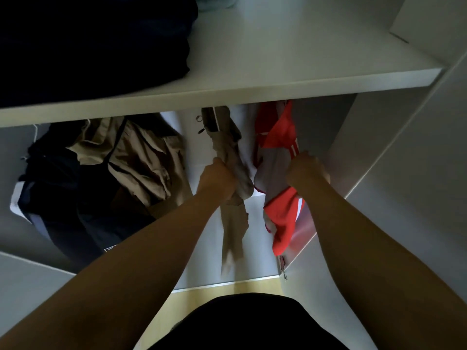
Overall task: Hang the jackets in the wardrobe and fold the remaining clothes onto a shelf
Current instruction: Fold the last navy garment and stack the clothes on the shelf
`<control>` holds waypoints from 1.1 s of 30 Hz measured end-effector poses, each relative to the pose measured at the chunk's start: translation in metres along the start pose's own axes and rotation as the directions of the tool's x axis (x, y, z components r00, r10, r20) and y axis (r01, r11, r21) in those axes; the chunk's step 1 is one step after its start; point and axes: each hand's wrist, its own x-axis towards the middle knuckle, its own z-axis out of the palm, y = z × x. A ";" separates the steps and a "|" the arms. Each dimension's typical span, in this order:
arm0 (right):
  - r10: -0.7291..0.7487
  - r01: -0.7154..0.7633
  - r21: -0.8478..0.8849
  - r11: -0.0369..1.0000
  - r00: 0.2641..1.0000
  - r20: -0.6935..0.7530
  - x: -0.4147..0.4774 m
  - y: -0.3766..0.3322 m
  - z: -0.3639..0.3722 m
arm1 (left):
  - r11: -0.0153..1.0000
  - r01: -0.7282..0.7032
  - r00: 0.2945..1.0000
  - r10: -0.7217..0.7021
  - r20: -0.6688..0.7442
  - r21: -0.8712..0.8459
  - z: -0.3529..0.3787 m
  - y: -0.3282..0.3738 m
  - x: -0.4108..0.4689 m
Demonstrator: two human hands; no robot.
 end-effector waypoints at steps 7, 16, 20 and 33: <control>-0.289 0.289 -0.012 0.957 0.953 -0.089 -0.038 -0.074 0.027 | 0.978 0.015 0.961 0.044 -0.274 0.209 -0.071 -0.099 -0.005; -0.463 0.473 0.027 0.881 0.871 -0.167 -0.092 -0.162 0.080 | 0.949 0.261 0.793 -0.107 -0.600 0.176 -0.149 -0.217 -0.010; -0.379 0.382 0.049 0.923 0.923 -0.070 -0.096 -0.171 0.102 | 0.929 0.351 0.894 -0.297 -0.336 0.114 -0.145 -0.242 -0.003; -0.347 0.349 -0.183 0.919 0.937 0.046 -0.090 -0.147 0.097 | 0.970 0.121 0.980 -0.083 -0.182 0.212 -0.088 -0.177 0.007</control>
